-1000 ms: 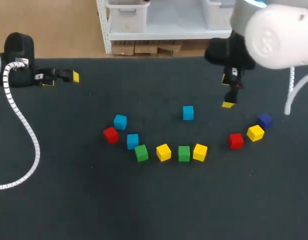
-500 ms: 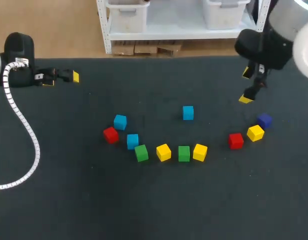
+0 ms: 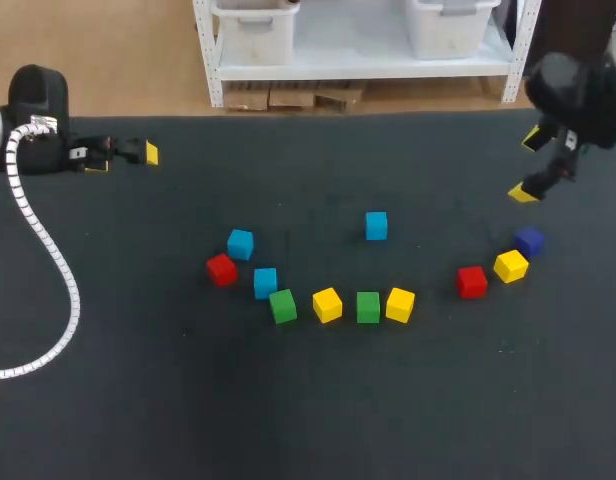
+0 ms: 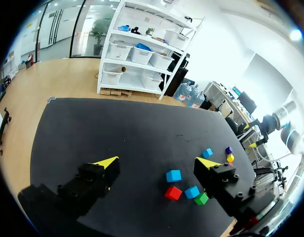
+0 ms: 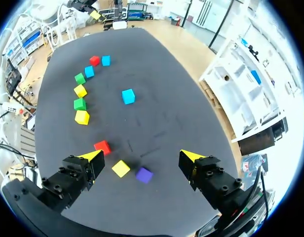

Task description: Place the blue cubes, place green cubes on the blue cubes, place the yellow cubes on the green cubes, then place the red cubes on the yellow cubes, and place purple cube on the red cubes.

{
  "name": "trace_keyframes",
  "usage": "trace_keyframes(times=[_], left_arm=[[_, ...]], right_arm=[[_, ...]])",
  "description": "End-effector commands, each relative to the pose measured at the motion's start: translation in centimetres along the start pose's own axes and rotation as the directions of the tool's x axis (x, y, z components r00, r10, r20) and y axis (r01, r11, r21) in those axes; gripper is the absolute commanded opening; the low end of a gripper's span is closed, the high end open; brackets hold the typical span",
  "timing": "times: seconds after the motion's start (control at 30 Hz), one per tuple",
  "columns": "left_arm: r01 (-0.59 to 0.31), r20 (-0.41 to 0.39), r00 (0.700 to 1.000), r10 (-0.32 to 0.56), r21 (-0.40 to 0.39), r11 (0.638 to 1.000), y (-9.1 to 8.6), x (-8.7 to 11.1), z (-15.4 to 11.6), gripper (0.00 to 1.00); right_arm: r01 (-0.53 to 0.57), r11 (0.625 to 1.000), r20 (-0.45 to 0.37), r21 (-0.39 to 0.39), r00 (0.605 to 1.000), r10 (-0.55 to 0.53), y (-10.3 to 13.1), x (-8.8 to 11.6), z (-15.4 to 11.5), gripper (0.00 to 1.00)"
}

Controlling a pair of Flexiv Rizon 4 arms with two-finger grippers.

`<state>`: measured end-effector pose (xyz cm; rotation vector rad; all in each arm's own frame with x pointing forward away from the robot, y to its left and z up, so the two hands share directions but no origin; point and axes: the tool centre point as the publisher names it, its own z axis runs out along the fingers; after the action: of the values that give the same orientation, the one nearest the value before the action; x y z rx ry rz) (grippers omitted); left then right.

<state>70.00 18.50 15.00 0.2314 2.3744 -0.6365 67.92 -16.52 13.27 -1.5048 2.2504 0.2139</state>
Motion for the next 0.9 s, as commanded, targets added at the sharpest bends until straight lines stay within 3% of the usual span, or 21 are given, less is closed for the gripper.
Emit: trace_keyframes(times=[0.03, 0.4, 0.9], left_arm=[[0.000, 0.000, 1.000, 0.000, 0.000, 1.000, 0.0, 0.0, 0.0, 1.00], [0.000, 0.000, 1.000, 0.000, 0.000, 1.000, 0.0, 0.0, 0.0, 1.00], [0.000, 0.000, 1.000, 0.000, 0.000, 1.000, 0.0, 0.0, 0.0, 1.00]], right_arm=[[-0.008, 0.998, 0.051, 0.062, 0.999, 0.005, 0.5, 1.0, -0.4, 1.00], [-0.051, 0.996, 0.126, 0.074, 0.991, 0.041, 0.2, 3.3, -1.4, 1.00], [-0.043, 0.998, 0.108, 0.056, 0.994, 0.036, 0.2, 3.4, -1.1, 1.00]])
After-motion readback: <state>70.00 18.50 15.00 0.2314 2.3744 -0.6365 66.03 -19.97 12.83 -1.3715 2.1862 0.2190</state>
